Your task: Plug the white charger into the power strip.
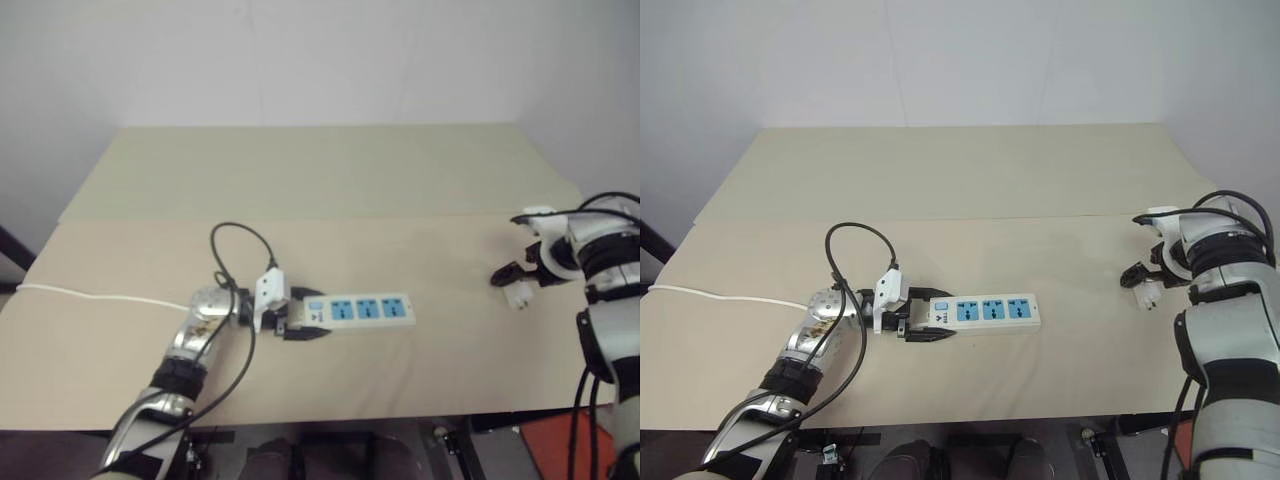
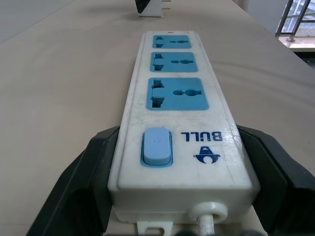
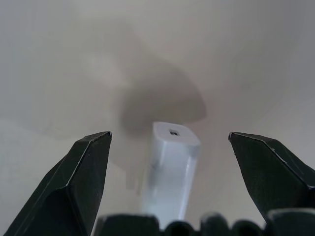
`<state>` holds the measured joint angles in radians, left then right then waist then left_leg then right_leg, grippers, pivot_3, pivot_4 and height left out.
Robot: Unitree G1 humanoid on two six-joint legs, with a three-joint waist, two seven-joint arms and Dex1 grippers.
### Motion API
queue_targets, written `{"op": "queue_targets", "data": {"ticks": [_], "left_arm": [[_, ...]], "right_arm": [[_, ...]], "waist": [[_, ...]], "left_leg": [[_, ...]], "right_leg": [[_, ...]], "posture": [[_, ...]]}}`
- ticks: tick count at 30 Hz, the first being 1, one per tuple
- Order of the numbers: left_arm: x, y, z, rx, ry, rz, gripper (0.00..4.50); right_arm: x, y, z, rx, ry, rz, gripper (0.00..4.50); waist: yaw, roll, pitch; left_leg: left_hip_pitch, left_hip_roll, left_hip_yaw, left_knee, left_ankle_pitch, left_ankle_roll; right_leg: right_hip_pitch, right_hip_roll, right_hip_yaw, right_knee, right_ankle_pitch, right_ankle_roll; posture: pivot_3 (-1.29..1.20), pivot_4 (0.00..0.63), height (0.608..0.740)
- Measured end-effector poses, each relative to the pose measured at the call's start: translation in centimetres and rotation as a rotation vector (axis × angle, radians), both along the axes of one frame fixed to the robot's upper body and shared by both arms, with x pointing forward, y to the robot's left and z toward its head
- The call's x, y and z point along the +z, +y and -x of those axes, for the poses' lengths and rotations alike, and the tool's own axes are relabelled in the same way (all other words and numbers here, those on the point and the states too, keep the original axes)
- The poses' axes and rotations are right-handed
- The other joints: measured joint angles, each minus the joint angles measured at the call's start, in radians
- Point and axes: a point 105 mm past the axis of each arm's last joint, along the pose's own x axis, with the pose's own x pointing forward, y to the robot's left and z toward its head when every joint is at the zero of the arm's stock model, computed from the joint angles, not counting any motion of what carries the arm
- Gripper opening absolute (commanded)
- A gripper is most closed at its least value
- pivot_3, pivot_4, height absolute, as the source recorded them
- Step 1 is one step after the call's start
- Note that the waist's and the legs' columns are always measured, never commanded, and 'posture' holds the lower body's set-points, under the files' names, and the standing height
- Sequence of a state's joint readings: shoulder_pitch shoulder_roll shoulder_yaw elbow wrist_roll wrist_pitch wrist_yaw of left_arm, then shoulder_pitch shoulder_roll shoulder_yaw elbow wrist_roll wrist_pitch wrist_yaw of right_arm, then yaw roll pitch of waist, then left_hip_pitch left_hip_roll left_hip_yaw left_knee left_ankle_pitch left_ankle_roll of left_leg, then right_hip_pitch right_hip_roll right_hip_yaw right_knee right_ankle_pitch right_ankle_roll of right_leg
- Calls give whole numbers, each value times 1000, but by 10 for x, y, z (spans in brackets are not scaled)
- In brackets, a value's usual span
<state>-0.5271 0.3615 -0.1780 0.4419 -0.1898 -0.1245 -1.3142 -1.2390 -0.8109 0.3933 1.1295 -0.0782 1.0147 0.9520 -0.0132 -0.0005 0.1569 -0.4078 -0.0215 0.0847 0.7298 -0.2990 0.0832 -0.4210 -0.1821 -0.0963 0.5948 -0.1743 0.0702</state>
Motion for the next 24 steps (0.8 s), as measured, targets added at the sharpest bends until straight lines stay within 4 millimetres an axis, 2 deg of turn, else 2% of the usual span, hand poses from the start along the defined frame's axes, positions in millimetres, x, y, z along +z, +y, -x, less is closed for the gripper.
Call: {"op": "queue_targets", "data": {"ticks": [1,4,12,21,24], "left_arm": [[0,0,0,0,-1,1,3273],[0,0,1,2,-3,1,3273],[0,1,1,8,3,0,3273],[0,3,1,12,7,-3,3273],[0,3,1,11,7,-4,3273]], "right_arm": [[-1,1,-1,3,-1,-4,4500],[-3,2,-1,5,5,-2,3905],[-8,5,-2,16,16,-5,1116],[-6,10,-4,58,8,-25,1114],[9,19,-13,150,-66,-22,1114]], "waist": [[0,0,0],[0,0,0],[-2,1,0],[-6,1,0],[-7,2,0]], "left_leg": [[0,0,0,0,0,0],[0,0,0,0,0,0],[0,0,0,-1,0,-1],[1,0,0,-1,0,-1],[0,0,0,-1,1,-1]], "right_leg": [[0,0,0,0,0,0],[0,0,0,0,0,0],[0,0,0,0,0,0],[0,0,0,0,0,0],[-1,0,1,0,0,0]], "posture": [[0,150,740],[0,150,740],[0,150,740],[0,150,740],[0,150,740]]}}
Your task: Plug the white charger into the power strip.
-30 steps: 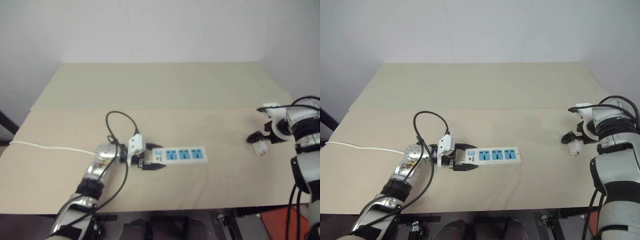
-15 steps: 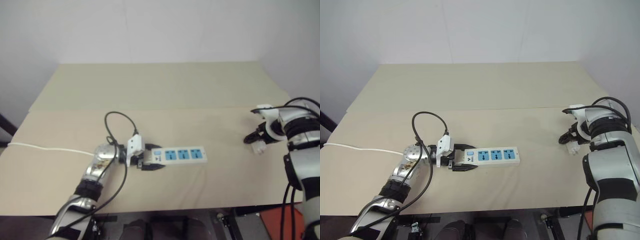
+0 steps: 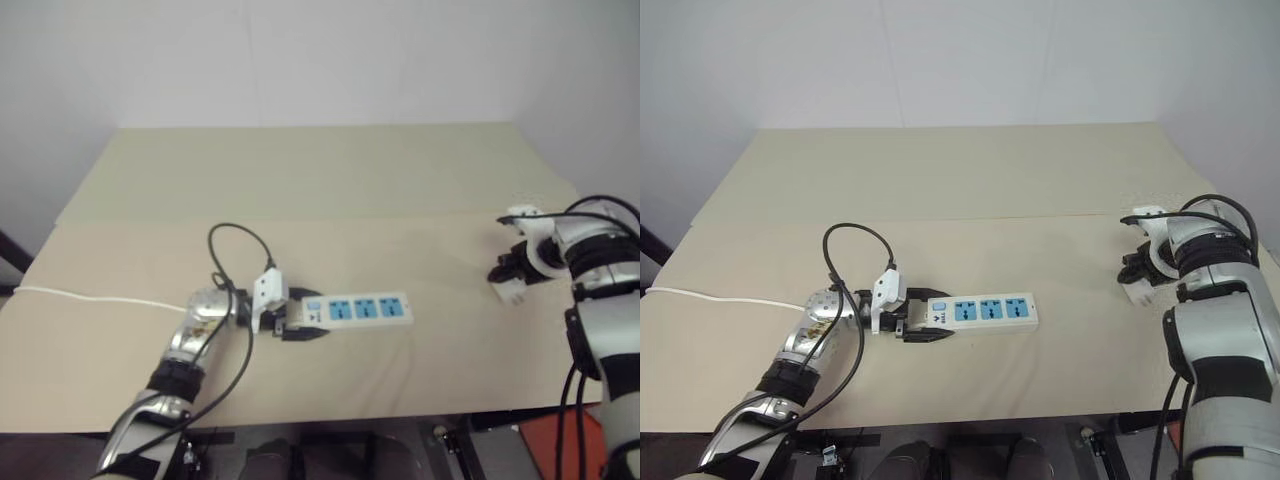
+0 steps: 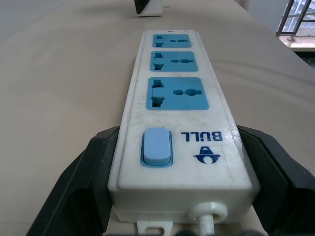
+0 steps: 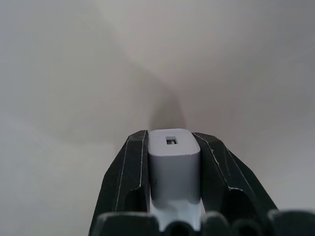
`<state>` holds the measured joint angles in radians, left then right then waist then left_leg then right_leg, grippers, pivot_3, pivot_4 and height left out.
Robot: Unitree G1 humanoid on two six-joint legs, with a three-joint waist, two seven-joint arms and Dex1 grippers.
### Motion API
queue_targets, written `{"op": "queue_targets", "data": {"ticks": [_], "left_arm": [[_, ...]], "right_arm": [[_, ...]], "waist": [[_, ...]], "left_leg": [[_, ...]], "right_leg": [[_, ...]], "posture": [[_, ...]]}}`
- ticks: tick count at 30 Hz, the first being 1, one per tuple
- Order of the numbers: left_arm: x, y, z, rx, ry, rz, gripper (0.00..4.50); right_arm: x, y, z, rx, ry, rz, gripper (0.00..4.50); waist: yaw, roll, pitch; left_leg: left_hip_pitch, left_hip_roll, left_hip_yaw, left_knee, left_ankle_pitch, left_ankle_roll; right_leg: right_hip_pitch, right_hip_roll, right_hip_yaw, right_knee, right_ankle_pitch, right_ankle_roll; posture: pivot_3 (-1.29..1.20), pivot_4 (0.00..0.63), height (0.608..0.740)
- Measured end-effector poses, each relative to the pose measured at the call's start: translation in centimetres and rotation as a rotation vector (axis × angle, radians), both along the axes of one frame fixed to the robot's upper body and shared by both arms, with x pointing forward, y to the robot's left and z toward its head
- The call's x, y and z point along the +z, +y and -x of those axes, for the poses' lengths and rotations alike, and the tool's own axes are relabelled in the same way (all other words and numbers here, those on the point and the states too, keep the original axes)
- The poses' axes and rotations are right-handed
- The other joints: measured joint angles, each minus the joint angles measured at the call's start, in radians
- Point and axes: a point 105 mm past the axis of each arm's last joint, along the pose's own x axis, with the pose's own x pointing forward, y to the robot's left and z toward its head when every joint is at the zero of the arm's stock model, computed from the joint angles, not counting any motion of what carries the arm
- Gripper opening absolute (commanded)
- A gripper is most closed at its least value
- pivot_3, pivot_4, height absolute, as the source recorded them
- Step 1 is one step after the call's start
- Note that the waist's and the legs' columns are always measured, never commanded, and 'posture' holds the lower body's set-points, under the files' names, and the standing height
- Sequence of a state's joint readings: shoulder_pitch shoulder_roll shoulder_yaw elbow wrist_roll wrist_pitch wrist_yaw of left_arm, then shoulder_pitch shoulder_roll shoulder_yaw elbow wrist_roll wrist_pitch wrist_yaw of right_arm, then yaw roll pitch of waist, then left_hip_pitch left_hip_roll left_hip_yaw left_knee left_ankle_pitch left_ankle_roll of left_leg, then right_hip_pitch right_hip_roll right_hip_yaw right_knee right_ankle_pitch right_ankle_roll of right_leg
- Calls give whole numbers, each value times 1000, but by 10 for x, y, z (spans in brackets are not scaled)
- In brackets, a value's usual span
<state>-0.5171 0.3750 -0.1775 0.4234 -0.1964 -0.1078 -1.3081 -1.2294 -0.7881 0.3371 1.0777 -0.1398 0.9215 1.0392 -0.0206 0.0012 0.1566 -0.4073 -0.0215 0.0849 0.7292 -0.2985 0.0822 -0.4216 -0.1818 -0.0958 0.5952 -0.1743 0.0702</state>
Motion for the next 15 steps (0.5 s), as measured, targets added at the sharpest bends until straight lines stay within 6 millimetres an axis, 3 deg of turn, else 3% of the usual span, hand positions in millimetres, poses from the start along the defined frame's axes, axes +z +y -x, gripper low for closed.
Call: {"op": "queue_targets", "data": {"ticks": [3,7,10,15], "left_arm": [[0,0,0,-4,1,-1,3273],[1,-1,-2,-9,1,-4,3273],[2,-3,-3,-15,3,-7,3273],[4,-4,-4,-26,-3,-16,3273]], "right_arm": [[31,18,-10,128,-157,-57,1114],[64,61,-10,347,-361,-209,1114],[73,95,0,495,-474,-322,1114],[61,144,22,647,-594,-514,1114]], "waist": [[2,0,0],[7,0,0],[11,0,0],[15,0,0]], "left_leg": [[0,1,0,0,0,0],[0,1,0,-1,0,0],[0,1,-1,0,0,0],[0,1,-1,0,0,0]], "right_leg": [[0,1,0,0,0,0],[0,1,-1,0,0,0],[1,1,-1,-1,0,0],[1,1,-2,0,0,0]], "posture": [[0,150,740],[0,150,740],[0,150,740],[0,150,740]]}}
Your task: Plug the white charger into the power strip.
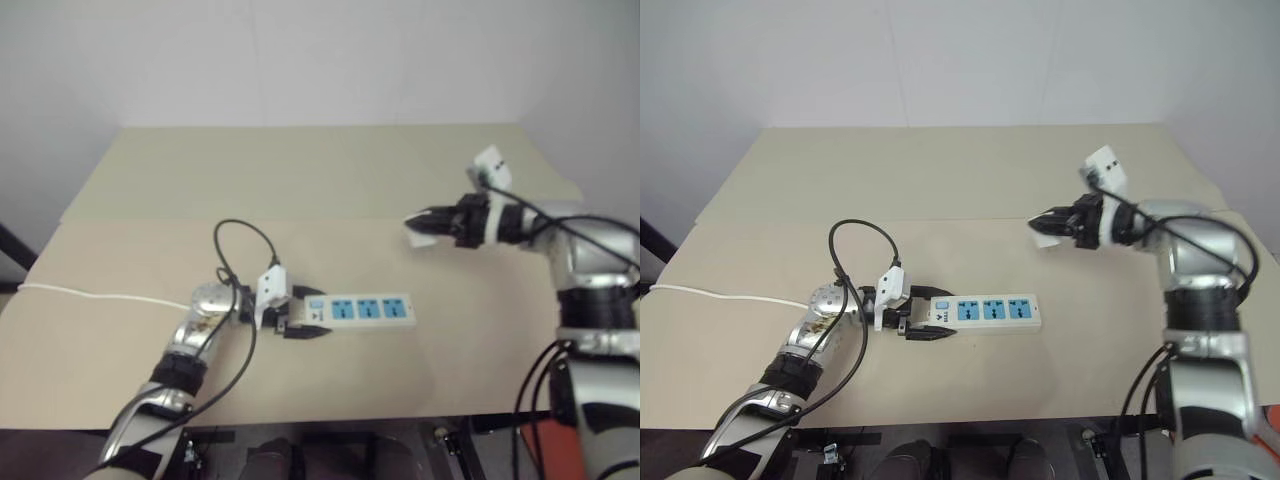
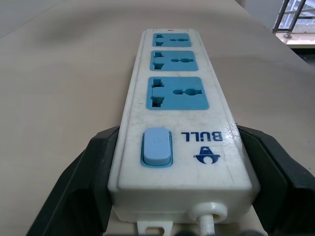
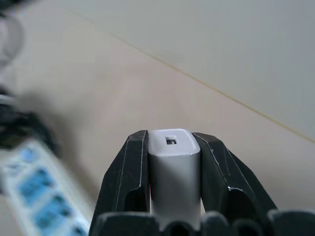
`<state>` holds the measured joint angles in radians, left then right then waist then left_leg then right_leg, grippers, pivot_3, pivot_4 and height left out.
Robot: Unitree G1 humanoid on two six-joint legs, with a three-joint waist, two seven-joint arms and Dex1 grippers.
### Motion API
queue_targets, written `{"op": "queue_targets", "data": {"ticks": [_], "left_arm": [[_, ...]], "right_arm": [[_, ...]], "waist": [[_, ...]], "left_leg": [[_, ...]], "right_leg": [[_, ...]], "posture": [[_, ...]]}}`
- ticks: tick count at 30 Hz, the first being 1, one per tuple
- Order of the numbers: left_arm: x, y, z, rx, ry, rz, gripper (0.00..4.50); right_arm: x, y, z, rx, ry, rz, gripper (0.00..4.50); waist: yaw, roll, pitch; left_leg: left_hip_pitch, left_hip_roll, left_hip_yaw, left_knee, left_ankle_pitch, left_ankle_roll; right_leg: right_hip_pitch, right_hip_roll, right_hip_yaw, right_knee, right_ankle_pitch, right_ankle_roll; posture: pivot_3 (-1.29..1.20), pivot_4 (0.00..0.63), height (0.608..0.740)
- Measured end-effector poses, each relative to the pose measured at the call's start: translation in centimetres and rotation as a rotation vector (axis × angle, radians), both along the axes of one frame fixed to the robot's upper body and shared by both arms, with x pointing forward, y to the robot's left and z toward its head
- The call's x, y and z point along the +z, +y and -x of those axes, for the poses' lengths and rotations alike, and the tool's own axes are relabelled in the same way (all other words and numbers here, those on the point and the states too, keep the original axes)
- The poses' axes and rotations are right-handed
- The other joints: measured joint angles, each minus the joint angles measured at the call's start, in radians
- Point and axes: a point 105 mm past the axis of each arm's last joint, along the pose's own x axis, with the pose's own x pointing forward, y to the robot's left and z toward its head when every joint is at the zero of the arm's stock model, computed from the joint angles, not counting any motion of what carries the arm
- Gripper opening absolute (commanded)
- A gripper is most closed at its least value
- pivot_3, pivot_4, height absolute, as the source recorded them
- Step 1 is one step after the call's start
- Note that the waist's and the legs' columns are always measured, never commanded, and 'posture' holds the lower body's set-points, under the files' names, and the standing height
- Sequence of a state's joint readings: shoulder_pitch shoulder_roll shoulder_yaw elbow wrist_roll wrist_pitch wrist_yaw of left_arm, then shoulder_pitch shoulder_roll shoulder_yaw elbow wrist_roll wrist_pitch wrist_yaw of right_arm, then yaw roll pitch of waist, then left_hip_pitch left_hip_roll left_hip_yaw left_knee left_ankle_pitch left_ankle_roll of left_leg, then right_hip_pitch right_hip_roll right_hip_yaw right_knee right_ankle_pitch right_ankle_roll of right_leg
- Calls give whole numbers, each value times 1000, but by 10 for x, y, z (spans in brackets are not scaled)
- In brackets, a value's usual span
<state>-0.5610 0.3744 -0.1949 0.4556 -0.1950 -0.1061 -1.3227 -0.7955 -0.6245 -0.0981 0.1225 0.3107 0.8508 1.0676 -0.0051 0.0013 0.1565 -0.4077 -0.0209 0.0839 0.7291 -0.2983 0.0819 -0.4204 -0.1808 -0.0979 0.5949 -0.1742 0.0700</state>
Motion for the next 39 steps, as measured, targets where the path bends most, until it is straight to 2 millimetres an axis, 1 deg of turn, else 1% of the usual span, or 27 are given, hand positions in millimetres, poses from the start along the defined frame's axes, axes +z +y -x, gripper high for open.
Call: {"op": "queue_targets", "data": {"ticks": [3,6,8,12,15,18,24,30,39], "left_arm": [[0,2,0,-1,-1,-9,3273],[1,5,-1,1,-3,-18,3273],[1,7,-1,5,-2,-23,3273],[1,7,-1,6,6,-25,3273],[1,7,-1,5,9,-27,3273],[1,8,-1,4,6,-31,3273],[2,11,-1,7,2,-39,3273],[4,13,-1,7,-8,-50,3273],[1,15,0,17,10,-54,3273]], "right_arm": [[-7,25,17,122,-41,-77,1114],[-9,42,30,220,-83,-130,1114],[-13,53,35,267,-112,-162,1114],[-24,72,41,339,-138,-171,1114],[-28,81,43,384,-176,-170,1114],[-34,88,44,416,-187,-172,1114],[-53,97,45,444,-171,-165,1114],[-66,102,39,420,-171,-170,1114],[-70,108,40,436,-190,-164,1114]], "waist": [[-2,0,0],[-8,0,0],[-9,0,0],[-11,0,0],[-11,0,0],[-12,0,0],[-13,0,0],[-16,0,0],[-19,0,0]], "left_leg": [[0,0,0,0,0,0],[2,0,1,0,0,0],[2,1,1,0,0,0],[2,1,1,0,0,0],[2,1,1,0,0,0],[3,1,1,0,0,0],[3,1,1,0,0,0],[3,1,1,0,0,0],[4,1,1,-1,0,-1]], "right_leg": [[0,1,0,0,0,0],[1,2,1,0,0,0],[1,2,1,0,0,0],[0,2,2,0,0,0],[0,3,2,0,0,0],[0,3,2,0,0,0],[0,3,2,0,0,0],[0,3,2,0,0,0],[0,3,2,1,0,0]], "posture": [[0,150,740],[0,150,740],[0,150,740],[0,150,740],[0,150,740],[0,150,740],[0,150,740],[0,150,740],[0,150,740]]}}
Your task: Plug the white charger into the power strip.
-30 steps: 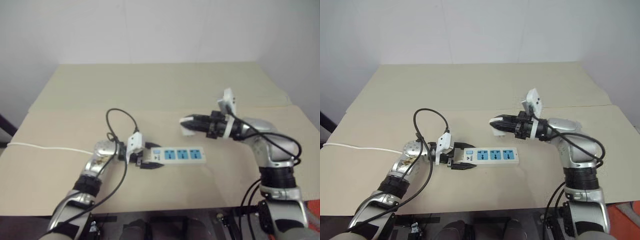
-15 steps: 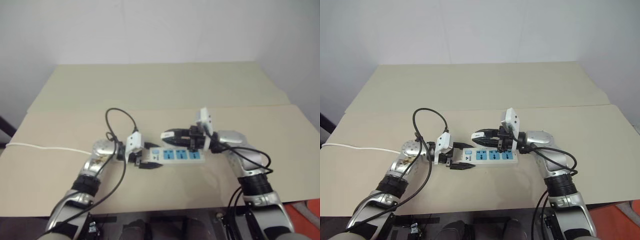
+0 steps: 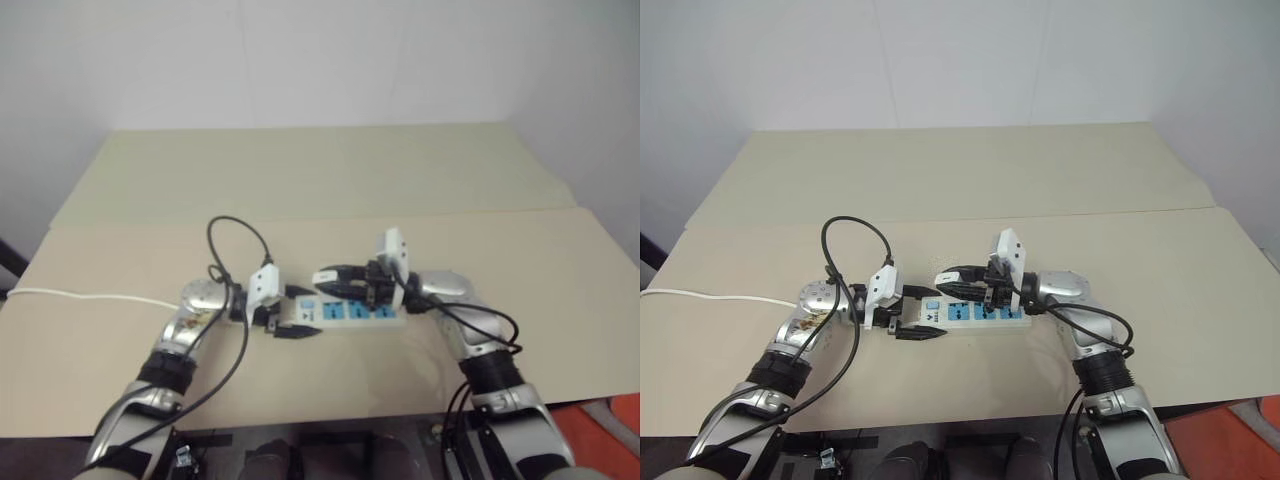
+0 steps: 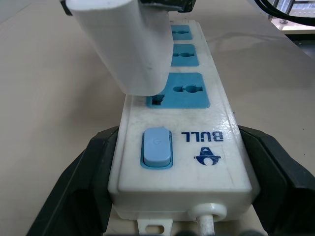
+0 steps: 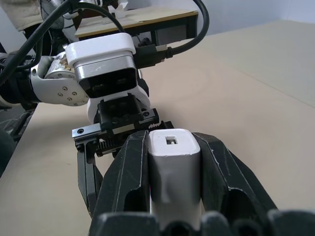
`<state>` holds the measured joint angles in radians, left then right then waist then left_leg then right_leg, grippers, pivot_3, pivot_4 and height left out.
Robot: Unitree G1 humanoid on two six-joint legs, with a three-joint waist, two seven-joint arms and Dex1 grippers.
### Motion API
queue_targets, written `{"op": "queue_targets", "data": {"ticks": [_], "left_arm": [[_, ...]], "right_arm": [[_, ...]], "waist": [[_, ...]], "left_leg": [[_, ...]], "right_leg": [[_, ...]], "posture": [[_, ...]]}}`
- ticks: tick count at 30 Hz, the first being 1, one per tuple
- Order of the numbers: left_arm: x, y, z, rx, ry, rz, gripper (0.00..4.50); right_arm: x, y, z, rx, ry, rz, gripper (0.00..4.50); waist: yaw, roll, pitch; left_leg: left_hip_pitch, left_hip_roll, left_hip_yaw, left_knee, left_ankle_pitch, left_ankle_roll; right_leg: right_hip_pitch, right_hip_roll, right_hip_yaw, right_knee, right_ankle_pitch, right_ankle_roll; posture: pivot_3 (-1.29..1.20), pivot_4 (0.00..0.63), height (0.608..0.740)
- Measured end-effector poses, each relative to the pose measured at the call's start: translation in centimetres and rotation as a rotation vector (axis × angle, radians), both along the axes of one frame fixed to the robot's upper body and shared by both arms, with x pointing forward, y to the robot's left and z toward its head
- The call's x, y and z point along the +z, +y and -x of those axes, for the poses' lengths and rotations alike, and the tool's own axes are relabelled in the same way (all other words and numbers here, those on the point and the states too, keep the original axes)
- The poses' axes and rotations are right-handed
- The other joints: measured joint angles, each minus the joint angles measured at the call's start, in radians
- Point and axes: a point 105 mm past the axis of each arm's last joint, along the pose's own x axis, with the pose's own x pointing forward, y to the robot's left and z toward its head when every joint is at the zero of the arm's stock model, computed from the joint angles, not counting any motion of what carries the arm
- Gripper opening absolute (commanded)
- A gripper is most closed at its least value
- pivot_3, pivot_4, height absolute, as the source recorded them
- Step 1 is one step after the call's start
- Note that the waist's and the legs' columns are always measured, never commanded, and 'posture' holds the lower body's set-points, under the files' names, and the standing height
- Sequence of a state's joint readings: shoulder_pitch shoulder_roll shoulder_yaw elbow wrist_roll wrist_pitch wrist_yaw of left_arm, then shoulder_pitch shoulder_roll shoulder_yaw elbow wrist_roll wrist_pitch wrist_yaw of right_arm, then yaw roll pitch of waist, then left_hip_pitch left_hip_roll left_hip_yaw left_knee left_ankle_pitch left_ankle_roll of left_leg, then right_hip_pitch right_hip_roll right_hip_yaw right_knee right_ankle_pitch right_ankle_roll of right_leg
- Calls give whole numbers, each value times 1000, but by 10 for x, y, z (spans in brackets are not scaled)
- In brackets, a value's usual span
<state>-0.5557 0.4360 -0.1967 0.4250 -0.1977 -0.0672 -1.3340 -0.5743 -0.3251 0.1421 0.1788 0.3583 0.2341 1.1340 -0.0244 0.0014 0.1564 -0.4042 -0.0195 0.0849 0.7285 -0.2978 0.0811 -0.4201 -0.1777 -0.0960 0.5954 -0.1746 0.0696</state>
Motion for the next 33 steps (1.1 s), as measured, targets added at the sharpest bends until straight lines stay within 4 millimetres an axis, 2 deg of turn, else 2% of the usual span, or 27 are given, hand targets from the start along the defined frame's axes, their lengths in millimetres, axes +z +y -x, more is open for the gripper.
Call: {"op": "queue_targets", "data": {"ticks": [19,33], "left_arm": [[-1,3,1,10,3,-5,3273],[-1,-7,6,-23,-5,-6,3273]], "right_arm": [[-9,4,0,2,-15,-8,1114],[-11,-20,5,91,-37,61,1114]], "waist": [[-13,0,0],[7,0,0]], "left_leg": [[2,0,0,0,0,0],[1,0,0,0,0,0]], "right_leg": [[1,0,0,0,0,0],[1,0,0,0,0,0]], "posture": [[0,150,740],[0,150,740]]}}
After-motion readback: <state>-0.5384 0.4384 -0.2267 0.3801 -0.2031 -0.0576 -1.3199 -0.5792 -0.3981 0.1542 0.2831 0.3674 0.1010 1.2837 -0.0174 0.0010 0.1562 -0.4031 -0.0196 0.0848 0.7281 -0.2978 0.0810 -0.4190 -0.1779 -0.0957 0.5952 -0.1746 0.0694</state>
